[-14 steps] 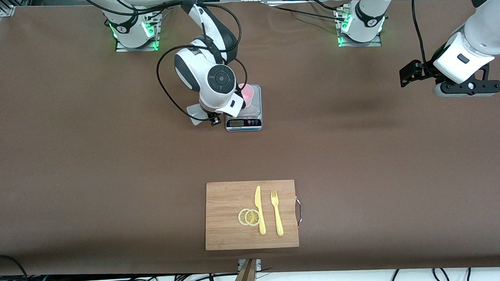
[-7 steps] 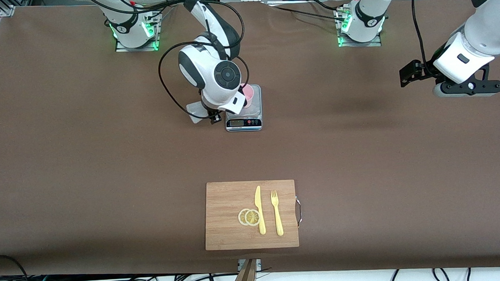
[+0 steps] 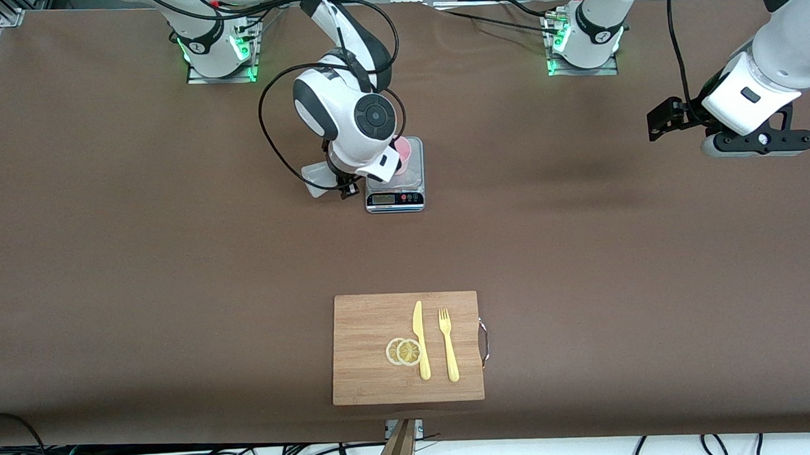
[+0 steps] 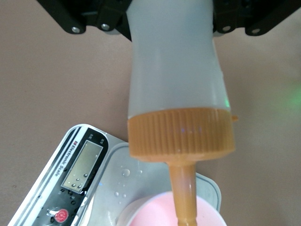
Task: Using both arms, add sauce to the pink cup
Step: 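Tilt the bottle nozzle into the cup and squeeze sauce in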
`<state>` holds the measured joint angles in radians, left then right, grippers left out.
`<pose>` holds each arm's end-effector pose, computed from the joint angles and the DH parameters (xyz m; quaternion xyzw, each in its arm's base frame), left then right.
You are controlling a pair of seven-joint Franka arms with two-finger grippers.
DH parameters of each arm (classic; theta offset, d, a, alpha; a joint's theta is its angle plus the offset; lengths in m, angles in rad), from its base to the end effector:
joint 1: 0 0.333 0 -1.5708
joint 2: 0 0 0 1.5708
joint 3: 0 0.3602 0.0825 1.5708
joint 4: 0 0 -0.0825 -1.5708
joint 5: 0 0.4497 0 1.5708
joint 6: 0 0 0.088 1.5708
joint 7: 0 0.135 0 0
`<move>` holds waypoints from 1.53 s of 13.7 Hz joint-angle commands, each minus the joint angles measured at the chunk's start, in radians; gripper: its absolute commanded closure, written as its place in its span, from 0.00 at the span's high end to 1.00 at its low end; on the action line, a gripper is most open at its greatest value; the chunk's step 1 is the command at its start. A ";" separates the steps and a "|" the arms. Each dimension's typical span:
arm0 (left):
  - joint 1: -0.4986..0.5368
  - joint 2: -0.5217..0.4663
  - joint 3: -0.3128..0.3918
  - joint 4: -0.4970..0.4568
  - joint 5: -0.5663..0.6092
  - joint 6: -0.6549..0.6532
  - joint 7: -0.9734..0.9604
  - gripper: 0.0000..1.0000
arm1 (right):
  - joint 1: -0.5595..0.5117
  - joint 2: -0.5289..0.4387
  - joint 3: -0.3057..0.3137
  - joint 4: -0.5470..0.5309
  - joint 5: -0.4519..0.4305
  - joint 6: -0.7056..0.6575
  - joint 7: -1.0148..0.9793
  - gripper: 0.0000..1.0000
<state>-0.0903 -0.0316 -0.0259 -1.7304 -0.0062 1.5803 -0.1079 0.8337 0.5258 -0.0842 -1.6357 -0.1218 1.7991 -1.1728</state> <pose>0.5949 -0.0705 0.5756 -0.9982 0.0039 0.0591 0.0040 0.5231 0.4753 0.2662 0.5401 0.8187 -0.1915 0.0382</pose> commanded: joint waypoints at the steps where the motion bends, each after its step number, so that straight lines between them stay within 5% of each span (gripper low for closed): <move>1: 0.001 -0.007 0.001 0.011 -0.012 -0.019 -0.002 1.00 | 0.016 -0.032 -0.006 -0.018 -0.032 -0.023 0.036 0.00; 21: 0.003 -0.007 0.001 0.011 -0.012 -0.020 -0.001 1.00 | 0.036 -0.030 -0.011 -0.018 -0.053 -0.032 0.052 0.00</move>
<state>-0.0899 -0.0316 -0.0258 -1.7304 -0.0062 1.5778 -0.1080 0.8648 0.5258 -0.0875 -1.6357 -0.1576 1.7797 -1.1171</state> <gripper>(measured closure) 0.000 0.683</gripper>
